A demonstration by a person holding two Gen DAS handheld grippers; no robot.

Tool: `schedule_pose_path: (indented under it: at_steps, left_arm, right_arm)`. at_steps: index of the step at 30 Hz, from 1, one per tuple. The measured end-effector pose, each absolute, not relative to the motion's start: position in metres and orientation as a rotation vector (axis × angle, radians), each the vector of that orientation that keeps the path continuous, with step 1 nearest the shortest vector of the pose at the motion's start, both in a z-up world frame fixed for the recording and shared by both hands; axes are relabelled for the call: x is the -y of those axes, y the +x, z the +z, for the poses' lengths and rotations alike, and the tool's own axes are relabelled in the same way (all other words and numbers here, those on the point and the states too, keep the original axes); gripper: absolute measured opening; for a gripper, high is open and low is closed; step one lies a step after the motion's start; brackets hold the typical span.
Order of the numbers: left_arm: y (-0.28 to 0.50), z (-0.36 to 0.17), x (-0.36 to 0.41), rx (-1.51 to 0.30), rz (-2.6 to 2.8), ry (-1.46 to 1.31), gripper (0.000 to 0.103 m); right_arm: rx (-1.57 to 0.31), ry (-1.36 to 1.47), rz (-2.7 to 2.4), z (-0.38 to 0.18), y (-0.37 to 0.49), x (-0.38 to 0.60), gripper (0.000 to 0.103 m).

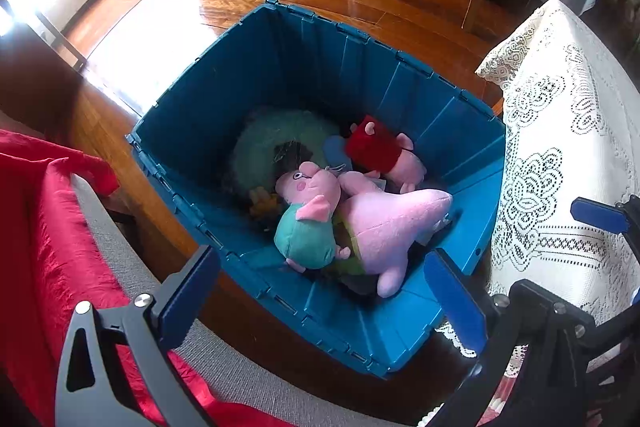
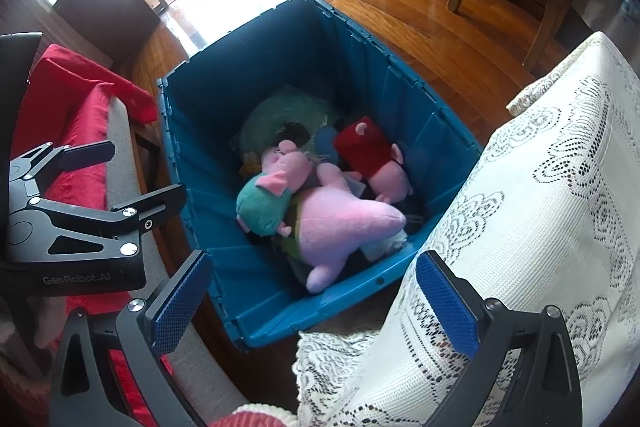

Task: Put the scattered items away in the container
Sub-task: 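Open both grippers to drop the teal-shirted pig into the bin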

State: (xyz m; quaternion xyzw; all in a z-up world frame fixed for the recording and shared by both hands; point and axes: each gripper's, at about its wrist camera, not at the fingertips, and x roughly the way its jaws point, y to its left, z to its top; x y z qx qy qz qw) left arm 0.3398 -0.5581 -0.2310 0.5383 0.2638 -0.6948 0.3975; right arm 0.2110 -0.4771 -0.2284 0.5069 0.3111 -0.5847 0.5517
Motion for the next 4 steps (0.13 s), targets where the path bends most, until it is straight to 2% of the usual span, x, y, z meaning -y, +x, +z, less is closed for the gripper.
schedule_pose_path:
  at_steps: [4]
  left_arm:
    - [0.3399,-0.2319,0.5589,-0.684,-1.760,1.362,0.103]
  right_arm:
    - [-0.736,1.199,-1.385,-0.2273,0.2115,0.4769,0.103]
